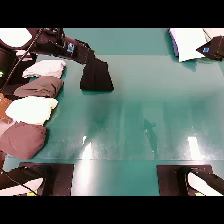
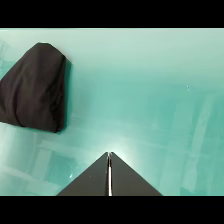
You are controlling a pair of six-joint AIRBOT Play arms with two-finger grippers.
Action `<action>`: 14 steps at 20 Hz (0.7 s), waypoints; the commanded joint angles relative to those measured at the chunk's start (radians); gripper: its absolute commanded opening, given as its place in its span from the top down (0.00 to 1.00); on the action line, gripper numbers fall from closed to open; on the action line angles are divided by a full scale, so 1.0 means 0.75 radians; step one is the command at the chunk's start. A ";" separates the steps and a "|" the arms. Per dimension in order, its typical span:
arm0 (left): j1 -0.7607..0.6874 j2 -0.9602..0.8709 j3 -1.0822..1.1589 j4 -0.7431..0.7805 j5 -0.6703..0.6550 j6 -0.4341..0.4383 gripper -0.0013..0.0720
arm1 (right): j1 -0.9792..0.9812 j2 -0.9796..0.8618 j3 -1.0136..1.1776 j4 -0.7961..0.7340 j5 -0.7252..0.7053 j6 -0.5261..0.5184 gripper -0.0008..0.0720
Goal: Fold the shirts.
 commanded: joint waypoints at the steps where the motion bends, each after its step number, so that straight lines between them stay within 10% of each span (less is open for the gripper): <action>1: 0.001 0.002 -0.002 0.000 0.000 0.000 0.95 | 0.001 -0.003 -0.002 0.002 -0.002 0.001 0.96; 14: 0.001 0.001 -0.002 -0.036 0.021 0.001 0.95 | 0.001 -0.006 -0.002 0.002 -0.009 0.001 0.96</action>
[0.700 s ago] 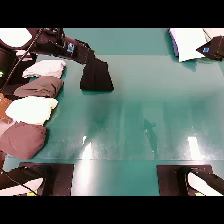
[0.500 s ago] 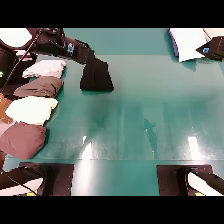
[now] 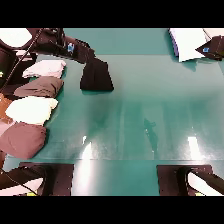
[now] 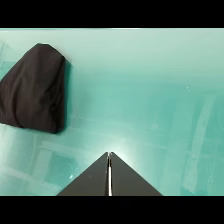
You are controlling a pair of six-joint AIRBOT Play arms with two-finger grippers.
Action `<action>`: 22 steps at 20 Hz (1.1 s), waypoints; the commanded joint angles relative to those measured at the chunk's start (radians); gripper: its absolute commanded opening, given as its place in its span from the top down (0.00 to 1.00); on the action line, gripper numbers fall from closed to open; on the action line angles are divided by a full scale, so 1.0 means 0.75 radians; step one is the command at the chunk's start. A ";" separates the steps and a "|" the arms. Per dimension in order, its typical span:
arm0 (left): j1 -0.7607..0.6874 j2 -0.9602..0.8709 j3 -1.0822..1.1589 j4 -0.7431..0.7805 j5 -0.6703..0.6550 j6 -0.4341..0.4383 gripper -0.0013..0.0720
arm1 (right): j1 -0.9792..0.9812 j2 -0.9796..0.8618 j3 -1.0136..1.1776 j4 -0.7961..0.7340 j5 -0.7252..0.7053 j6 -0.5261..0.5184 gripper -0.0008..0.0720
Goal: Fold the shirts.
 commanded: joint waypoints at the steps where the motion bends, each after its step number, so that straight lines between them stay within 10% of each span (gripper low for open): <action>1: 0.001 0.000 -0.001 -0.024 0.046 0.002 0.95 | 0.001 -0.001 -0.001 0.001 -0.001 0.000 0.97; 2: 0.001 -0.001 -0.002 0.003 0.087 0.002 0.90 | 0.001 -0.001 -0.001 0.001 -0.001 0.000 0.97; 3: 0.001 -0.001 -0.005 0.075 0.134 -0.003 0.48 | 0.001 -0.001 -0.001 0.001 -0.002 0.001 0.96; 4: 0.002 -0.003 -0.019 0.160 0.183 -0.049 0.29 | 0.001 -0.001 -0.001 0.001 -0.002 0.001 0.97; 7: 0.014 -0.100 -0.038 0.446 0.233 -0.250 0.29 | 0.002 -0.001 -0.001 0.001 0.001 0.001 0.97; 21: 0.090 -0.694 0.005 0.333 0.406 -0.255 0.30 | 0.002 -0.001 -0.001 0.002 0.001 0.001 0.97; 22: 0.090 -0.692 0.038 0.333 0.385 -0.255 0.52 | 0.002 0.000 -0.001 0.002 0.003 0.001 0.97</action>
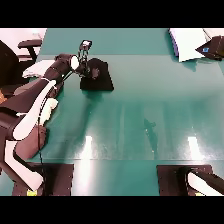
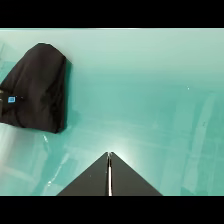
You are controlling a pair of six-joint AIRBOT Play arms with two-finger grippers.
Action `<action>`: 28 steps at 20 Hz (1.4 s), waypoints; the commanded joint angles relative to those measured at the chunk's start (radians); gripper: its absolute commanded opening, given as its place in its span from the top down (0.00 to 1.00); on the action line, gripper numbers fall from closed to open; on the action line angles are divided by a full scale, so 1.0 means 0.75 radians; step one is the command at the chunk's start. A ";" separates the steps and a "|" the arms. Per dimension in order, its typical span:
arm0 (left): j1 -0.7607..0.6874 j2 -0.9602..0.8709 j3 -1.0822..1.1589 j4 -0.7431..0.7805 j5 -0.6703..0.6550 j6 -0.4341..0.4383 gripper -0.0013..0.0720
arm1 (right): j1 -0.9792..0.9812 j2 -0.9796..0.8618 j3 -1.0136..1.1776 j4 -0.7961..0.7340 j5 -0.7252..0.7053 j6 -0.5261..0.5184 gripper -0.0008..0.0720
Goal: Fold the shirts.
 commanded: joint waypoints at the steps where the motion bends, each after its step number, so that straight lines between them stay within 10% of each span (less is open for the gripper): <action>1: 0.002 -0.022 0.080 0.004 -0.029 0.000 0.94 | 0.001 0.000 -0.001 0.001 0.004 0.001 0.97; 12: -0.040 0.553 0.531 0.062 -0.273 0.048 0.95 | 0.000 0.000 0.340 -0.002 0.010 0.001 0.96; 20: -0.517 0.639 0.245 0.027 -0.345 0.115 0.95 | 0.001 0.000 0.533 -0.001 0.052 0.001 0.97; 21: -0.556 0.599 0.209 -0.013 -0.310 0.120 0.88 | 0.000 0.000 0.532 -0.002 0.071 0.001 0.96; 22: -0.584 0.552 0.186 -0.075 -0.268 0.140 0.39 | 0.000 0.000 0.532 -0.002 0.093 0.001 0.97; 23: -0.593 0.503 0.182 -0.137 -0.237 0.140 0.13 | 0.000 0.000 0.532 -0.002 0.116 0.001 0.96; 28: -0.395 0.416 0.179 -0.072 -0.249 0.121 0.13 | 0.000 0.000 0.532 -0.002 0.195 0.001 0.97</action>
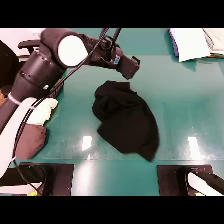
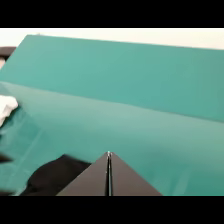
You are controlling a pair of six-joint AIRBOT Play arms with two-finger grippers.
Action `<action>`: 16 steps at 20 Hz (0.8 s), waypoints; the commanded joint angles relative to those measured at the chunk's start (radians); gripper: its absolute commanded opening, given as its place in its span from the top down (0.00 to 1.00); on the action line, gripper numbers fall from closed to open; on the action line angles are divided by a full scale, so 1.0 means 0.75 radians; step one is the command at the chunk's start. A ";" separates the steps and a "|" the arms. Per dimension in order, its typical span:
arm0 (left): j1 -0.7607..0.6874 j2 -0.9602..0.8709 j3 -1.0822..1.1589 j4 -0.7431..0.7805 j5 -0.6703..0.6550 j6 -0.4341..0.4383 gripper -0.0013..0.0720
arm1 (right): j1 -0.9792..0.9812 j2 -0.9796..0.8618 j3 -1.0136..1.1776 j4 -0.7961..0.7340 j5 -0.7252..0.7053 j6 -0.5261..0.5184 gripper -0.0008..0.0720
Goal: Fold the shirts.
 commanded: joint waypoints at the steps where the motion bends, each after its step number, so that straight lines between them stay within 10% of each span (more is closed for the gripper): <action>1: 0.178 -0.055 -0.025 0.004 -0.037 -0.049 0.13 | 0.000 -0.001 0.004 0.000 0.057 0.001 0.97; 7: 0.582 -0.258 -0.262 -0.382 -0.113 -0.021 0.13 | 0.000 -0.003 0.003 0.001 0.061 0.002 0.97; 16: 0.557 -0.537 -0.297 -0.448 -0.087 0.017 0.13 | 0.000 -0.004 -0.195 0.002 0.053 0.002 0.96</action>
